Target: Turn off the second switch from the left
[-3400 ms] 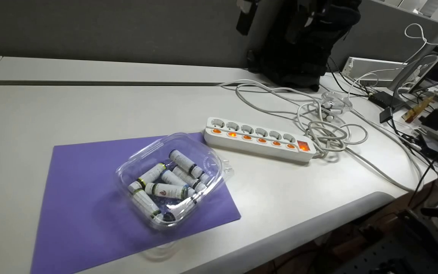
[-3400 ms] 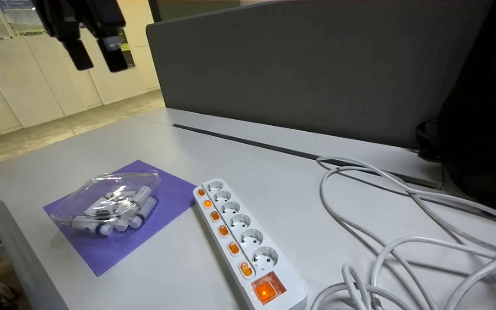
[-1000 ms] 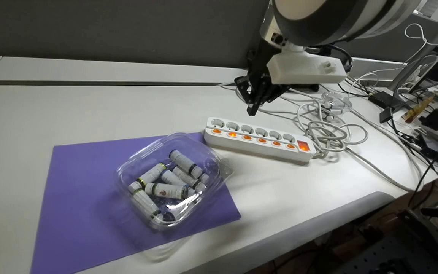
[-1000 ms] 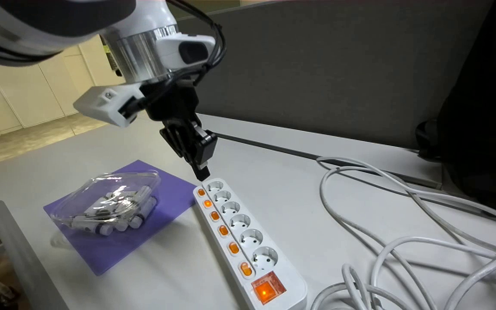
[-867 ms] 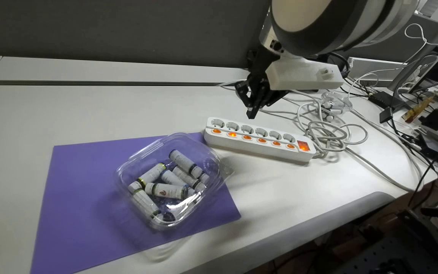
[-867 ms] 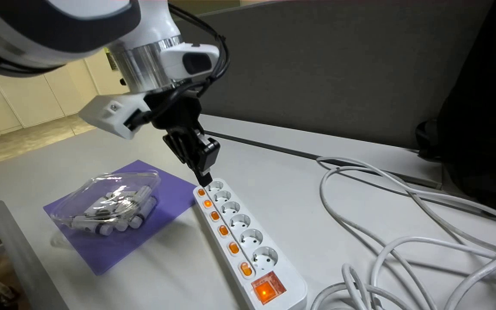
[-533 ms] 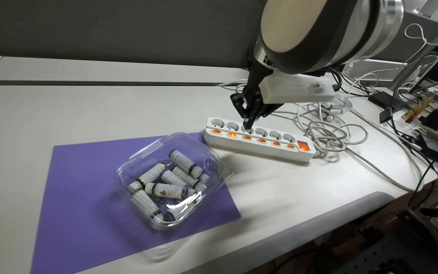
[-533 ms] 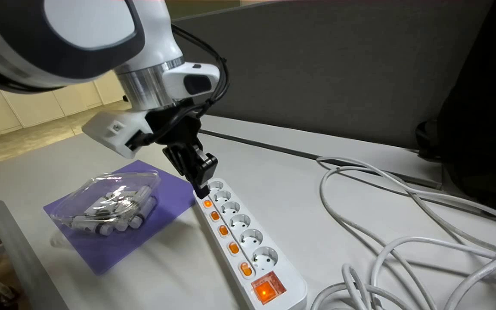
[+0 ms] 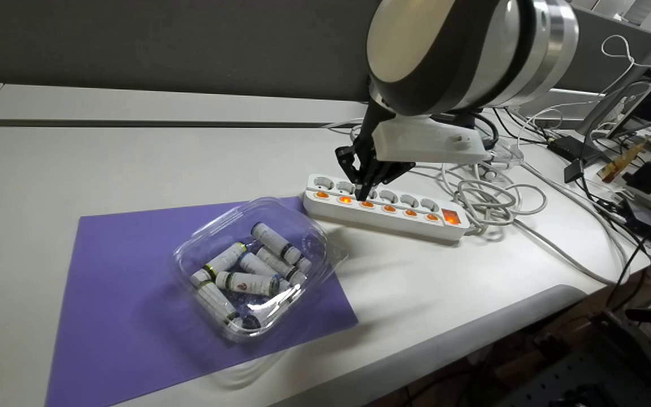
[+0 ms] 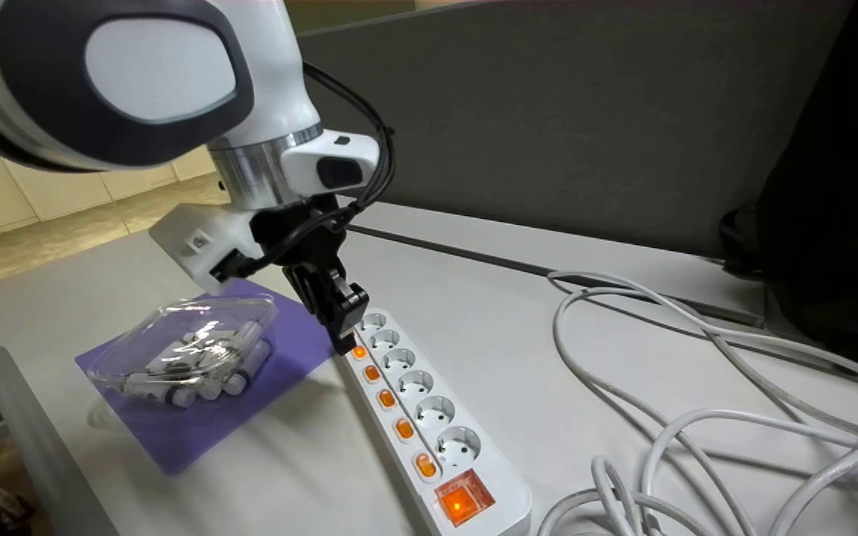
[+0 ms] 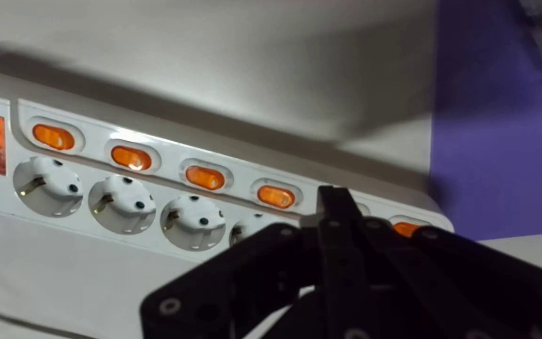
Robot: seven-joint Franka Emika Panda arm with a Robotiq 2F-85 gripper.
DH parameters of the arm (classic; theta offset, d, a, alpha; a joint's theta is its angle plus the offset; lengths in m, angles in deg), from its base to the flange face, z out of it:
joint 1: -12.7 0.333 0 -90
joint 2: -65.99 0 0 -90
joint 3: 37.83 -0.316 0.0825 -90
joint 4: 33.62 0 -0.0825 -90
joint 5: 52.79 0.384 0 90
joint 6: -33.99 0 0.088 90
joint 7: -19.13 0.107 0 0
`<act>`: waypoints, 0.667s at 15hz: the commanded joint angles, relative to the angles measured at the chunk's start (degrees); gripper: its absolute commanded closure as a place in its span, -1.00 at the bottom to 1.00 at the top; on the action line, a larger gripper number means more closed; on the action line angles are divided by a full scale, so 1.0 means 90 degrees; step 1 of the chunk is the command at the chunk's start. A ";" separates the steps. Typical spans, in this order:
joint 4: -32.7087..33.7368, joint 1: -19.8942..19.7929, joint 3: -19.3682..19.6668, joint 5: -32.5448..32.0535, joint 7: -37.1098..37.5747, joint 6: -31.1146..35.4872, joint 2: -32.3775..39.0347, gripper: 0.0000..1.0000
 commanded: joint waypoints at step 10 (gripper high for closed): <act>0.0592 -0.0167 -0.0211 0.0860 -0.0158 -0.0026 0.0561 1.00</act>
